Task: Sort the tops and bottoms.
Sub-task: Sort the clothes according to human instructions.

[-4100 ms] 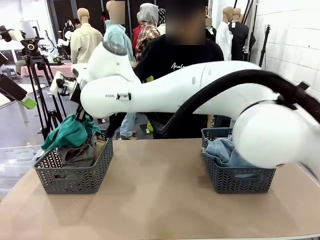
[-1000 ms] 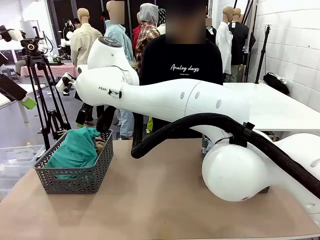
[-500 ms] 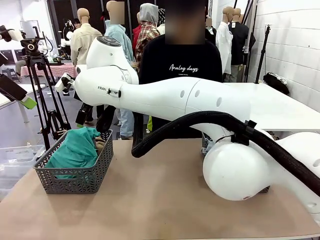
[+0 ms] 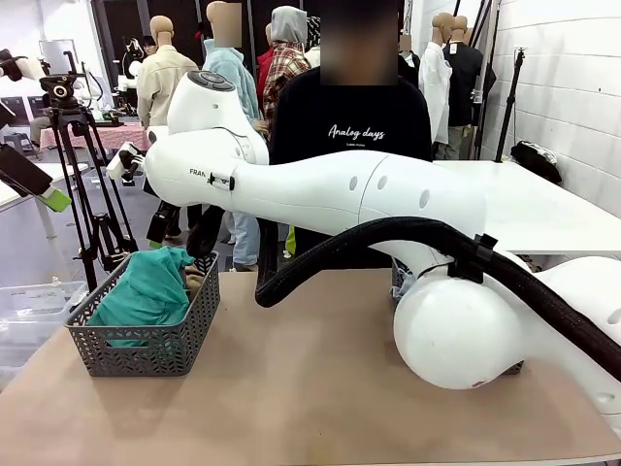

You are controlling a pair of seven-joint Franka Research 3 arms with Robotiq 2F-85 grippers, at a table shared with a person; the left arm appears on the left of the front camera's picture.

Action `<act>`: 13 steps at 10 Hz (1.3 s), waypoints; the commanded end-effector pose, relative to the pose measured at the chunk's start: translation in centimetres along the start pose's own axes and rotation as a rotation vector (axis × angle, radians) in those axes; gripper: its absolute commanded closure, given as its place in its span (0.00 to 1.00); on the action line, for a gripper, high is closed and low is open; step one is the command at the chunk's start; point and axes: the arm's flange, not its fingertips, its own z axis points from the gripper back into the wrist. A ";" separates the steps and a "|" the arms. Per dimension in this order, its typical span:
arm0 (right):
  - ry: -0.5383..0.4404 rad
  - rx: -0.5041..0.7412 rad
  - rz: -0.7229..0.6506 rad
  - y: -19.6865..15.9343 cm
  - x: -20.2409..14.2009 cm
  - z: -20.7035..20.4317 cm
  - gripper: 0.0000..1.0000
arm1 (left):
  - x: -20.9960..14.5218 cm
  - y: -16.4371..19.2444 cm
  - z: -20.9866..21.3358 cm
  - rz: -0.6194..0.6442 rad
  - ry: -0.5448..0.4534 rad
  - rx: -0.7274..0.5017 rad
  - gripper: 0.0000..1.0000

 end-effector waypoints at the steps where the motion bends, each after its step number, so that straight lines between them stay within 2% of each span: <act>1: -0.001 -0.001 0.000 -0.1 0.1 0.1 0.00 | 0.0 0.1 0.1 0.003 -0.001 0.004 0.00; 13: -0.001 -0.001 0.000 -0.1 0.1 0.1 0.00 | 0.0 0.1 0.1 0.003 -0.001 0.004 0.00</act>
